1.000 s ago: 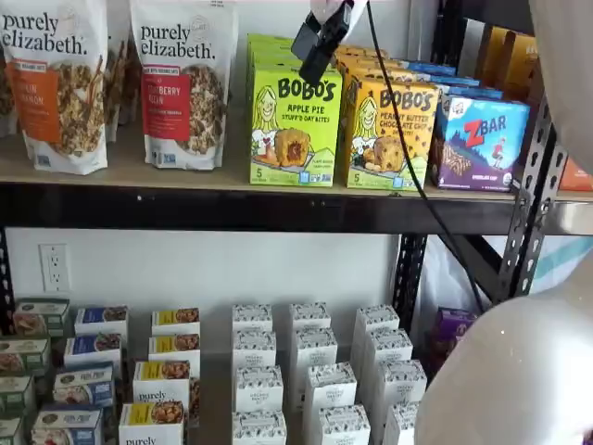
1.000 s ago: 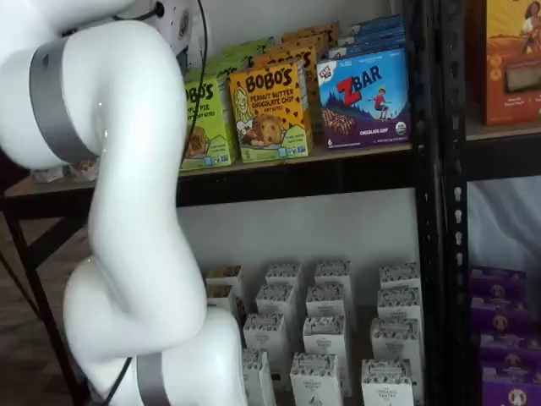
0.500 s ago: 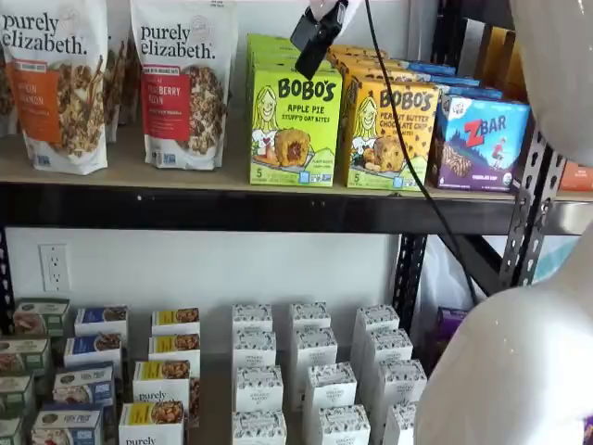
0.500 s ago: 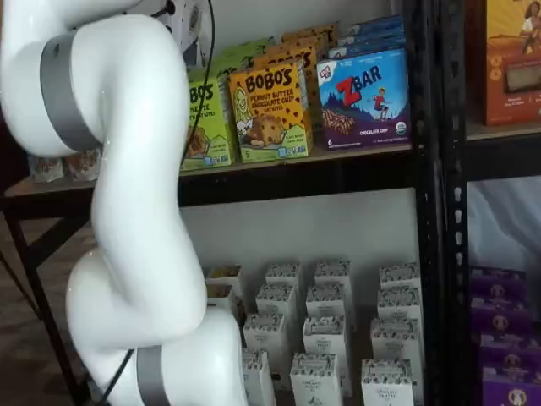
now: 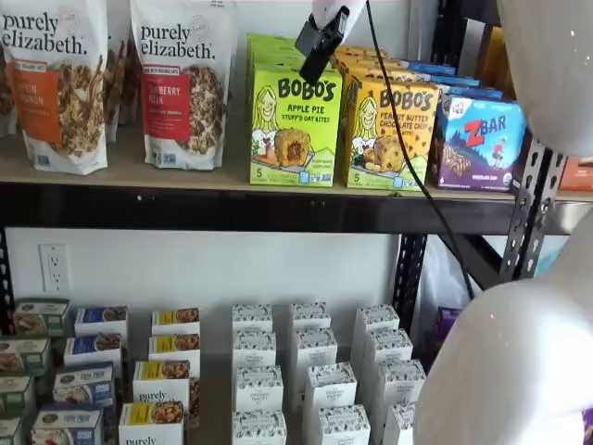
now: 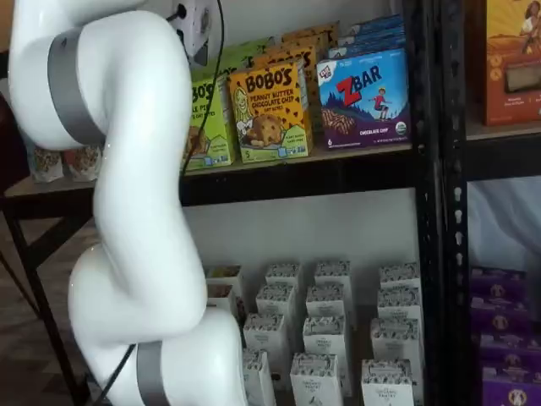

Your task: Pick the green box on the top shelf, the fourth from the left

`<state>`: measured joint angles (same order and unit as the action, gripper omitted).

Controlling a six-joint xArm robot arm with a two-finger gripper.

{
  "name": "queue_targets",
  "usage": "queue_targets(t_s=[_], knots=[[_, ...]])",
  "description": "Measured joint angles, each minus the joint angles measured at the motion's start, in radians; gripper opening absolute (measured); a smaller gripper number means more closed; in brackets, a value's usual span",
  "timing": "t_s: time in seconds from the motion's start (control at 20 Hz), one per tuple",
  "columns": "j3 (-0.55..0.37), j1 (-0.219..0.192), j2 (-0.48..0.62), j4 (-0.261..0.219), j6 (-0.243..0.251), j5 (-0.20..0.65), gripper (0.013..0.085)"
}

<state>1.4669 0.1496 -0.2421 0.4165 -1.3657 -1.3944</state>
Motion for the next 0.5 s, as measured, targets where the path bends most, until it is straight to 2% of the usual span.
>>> queue_targets(t_s=[0.3,0.5], knots=[[-0.030,0.002,0.002,-0.042,-0.012,0.047,0.0850],[0.003,0.003,0.031,-0.066,-0.012,0.006,0.0850]])
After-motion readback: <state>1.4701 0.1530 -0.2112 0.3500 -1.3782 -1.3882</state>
